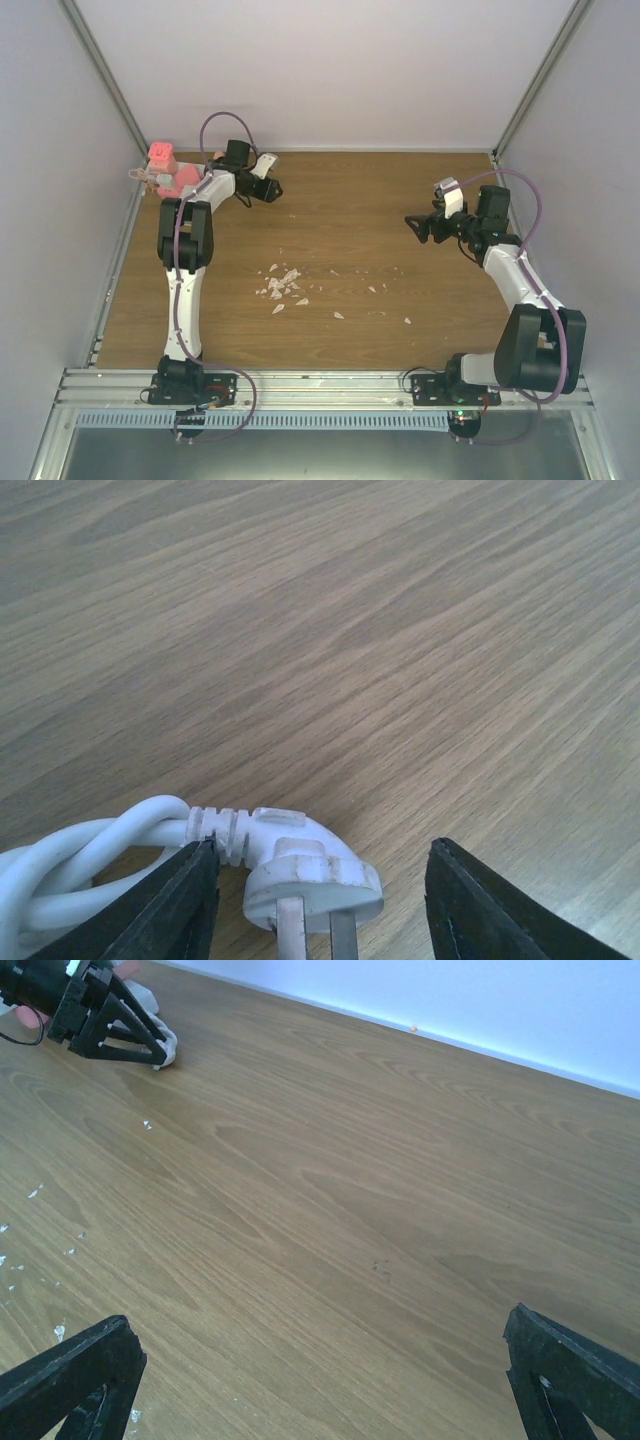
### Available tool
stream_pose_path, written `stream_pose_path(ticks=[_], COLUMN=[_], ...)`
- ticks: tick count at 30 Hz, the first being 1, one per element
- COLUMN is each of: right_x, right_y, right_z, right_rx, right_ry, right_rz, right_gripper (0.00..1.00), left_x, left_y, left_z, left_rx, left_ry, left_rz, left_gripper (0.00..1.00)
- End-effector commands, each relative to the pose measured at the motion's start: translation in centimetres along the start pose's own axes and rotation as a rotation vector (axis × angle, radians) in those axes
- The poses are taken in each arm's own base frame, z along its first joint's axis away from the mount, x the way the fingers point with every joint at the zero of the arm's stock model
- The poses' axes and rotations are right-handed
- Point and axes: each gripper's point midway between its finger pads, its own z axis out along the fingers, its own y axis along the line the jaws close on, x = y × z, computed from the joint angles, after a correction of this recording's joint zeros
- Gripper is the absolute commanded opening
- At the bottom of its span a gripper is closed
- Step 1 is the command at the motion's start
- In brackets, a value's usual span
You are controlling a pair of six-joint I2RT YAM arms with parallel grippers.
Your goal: Pull the plug off the socket
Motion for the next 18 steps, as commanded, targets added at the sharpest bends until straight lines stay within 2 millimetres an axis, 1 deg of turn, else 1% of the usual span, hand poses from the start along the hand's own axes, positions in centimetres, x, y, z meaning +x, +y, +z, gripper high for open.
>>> stream_pose_path(ticks=[1,3,5,8,12,18], right_x=[0.1,0.0,-0.1,-0.2,-0.2,-0.4], right_y=[0.3,0.3,0.3,0.4,0.4,0.7], right_z=[0.0,-0.1,-0.1,-0.2,-0.3,-0.4], right_rx=[-0.005,-0.004,-0.003,-0.004,-0.004,-0.019], right_ry=[0.004,0.001,-0.001,-0.004,-0.007,-0.016], right_rz=[0.005,0.003,0.001,-0.001,-0.001,-0.004], right_gripper=[1.0,1.0,1.0,1.0,1.0,1.0], left_x=[1.5,2.0,2.4,2.9,4.1,6.7], left_y=[-3.1,-3.5,-3.9,-5.2,-8.1,-13.0], left_z=[1.0,1.1,1.0,0.6,-0.2,-1.3], left_rx=[0.019,0.009,0.006,0.012,0.038,0.11], left_ry=[0.045,0.057,0.068,0.075,0.084,0.11], left_rz=[0.115,0.138,0.154,0.19,0.251,0.295], left_gripper=[0.56,0.52,0.51,0.47,0.43,0.43])
